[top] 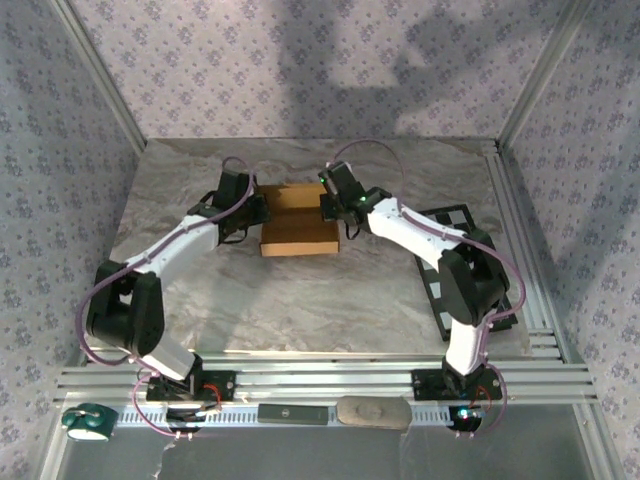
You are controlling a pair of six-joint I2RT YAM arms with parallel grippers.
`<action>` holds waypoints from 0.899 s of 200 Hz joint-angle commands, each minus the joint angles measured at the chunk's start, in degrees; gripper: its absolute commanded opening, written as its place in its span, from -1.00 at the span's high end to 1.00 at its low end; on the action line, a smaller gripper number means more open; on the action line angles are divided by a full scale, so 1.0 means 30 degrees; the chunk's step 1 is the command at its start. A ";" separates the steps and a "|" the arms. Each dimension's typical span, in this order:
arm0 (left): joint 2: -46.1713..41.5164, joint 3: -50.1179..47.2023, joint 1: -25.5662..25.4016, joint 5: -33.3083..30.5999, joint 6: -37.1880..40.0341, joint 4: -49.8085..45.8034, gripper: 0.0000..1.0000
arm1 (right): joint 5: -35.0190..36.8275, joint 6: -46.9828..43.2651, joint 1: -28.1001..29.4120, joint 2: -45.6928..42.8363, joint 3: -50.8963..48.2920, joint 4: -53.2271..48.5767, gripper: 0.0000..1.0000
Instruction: Fold the paper box
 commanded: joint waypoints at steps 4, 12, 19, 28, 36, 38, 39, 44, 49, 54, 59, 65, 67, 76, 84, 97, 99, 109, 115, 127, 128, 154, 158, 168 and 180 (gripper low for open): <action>-0.0982 -0.0901 -0.0667 0.0332 -0.0505 0.0517 0.90 | 0.1153 0.0354 0.1179 -0.0996 -0.1454 0.1983 1.00; -0.1156 -0.1199 -0.0829 0.0205 -0.0565 0.0616 0.90 | 0.1642 0.0298 0.1527 -0.1172 -0.2073 0.2479 1.00; -0.1297 -0.1544 -0.0970 0.0060 -0.0618 0.0722 0.90 | 0.2208 0.0247 0.1829 -0.1330 -0.2633 0.2994 1.00; -0.1565 -0.2048 -0.1179 -0.0129 -0.0676 0.0998 0.90 | 0.2815 0.0175 0.2204 -0.1582 -0.3425 0.3717 1.00; -0.1818 -0.2536 -0.1347 -0.0453 -0.0738 0.1256 0.90 | 0.3277 0.0206 0.2473 -0.1769 -0.4133 0.4347 1.00; -0.1899 -0.2653 -0.1411 -0.0532 -0.0763 0.1342 0.90 | 0.3389 0.0194 0.2558 -0.1835 -0.4326 0.4518 1.00; -0.1917 -0.2760 -0.1427 -0.0564 -0.0782 0.1371 0.90 | 0.3447 0.0202 0.2582 -0.1870 -0.4416 0.4619 1.00; -0.2114 -0.3162 -0.1529 -0.0691 -0.0850 0.1662 0.89 | 0.3709 0.0210 0.2736 -0.2008 -0.4822 0.5035 1.00; -0.2313 -0.3565 -0.1586 -0.0786 -0.0949 0.1980 0.90 | 0.3999 0.0210 0.2917 -0.2124 -0.5443 0.5430 1.00; -0.2479 -0.3891 -0.1672 -0.0880 -0.1059 0.2229 0.90 | 0.4251 0.0224 0.3064 -0.2258 -0.5966 0.5793 1.00; -0.2652 -0.4214 -0.1771 -0.1021 -0.1183 0.2418 0.90 | 0.4469 0.0239 0.3199 -0.2382 -0.6384 0.6134 1.00; -0.2836 -0.4573 -0.1864 -0.1160 -0.1251 0.2589 0.90 | 0.4667 0.0239 0.3361 -0.2499 -0.6796 0.6571 1.00; -0.2885 -0.4693 -0.1899 -0.1213 -0.1287 0.2657 0.90 | 0.4733 0.0239 0.3403 -0.2510 -0.6932 0.6768 1.00; -0.3125 -0.5170 -0.2024 -0.1410 -0.1378 0.2953 0.90 | 0.4858 0.0239 0.3588 -0.2634 -0.7365 0.7096 1.00; -0.3321 -0.5493 -0.2072 -0.1438 -0.1467 0.3168 0.90 | 0.5057 0.0252 0.3736 -0.2669 -0.7572 0.7235 1.00; -0.3545 -0.5810 -0.2109 -0.1444 -0.1575 0.3303 0.89 | 0.5234 0.0249 0.3998 -0.2594 -0.7725 0.7239 1.00; -0.3583 -0.5837 -0.2107 -0.1446 -0.1610 0.3304 0.89 | 0.5255 0.0249 0.4053 -0.2605 -0.7751 0.7225 1.00; -0.3649 -0.5885 -0.2170 -0.1432 -0.1667 0.3283 0.89 | 0.5486 0.0283 0.4238 -0.2587 -0.7832 0.7223 1.00; -0.3664 -0.5929 -0.2235 -0.1417 -0.1715 0.3250 0.88 | 0.5599 0.0340 0.4343 -0.2581 -0.7833 0.7146 1.00; -0.3859 -0.6063 -0.2381 -0.1417 -0.1894 0.3221 0.83 | 0.5986 0.0404 0.4603 -0.2657 -0.7898 0.6988 1.00; -0.3864 -0.6077 -0.2380 -0.1417 -0.1890 0.3219 0.82 | 0.6019 0.0409 0.4630 -0.2662 -0.7902 0.6982 1.00; -0.4481 -0.6547 -0.2741 -0.1505 -0.2167 0.3058 0.64 | 0.6684 0.0374 0.5086 -0.2793 -0.8018 0.6594 1.00; -0.4570 -0.6652 -0.2811 -0.1505 -0.2199 0.3017 0.62 | 0.6807 0.0330 0.5169 -0.2785 -0.8063 0.6581 1.00; -0.4741 -0.6888 -0.2949 -0.1505 -0.2305 0.2967 0.62 | 0.7015 0.0155 0.5301 -0.2782 -0.8219 0.6677 1.00; -0.4971 -0.7286 -0.3117 -0.1468 -0.2520 0.3137 0.61 | 0.7469 0.0100 0.5530 -0.2705 -0.8494 0.6767 1.00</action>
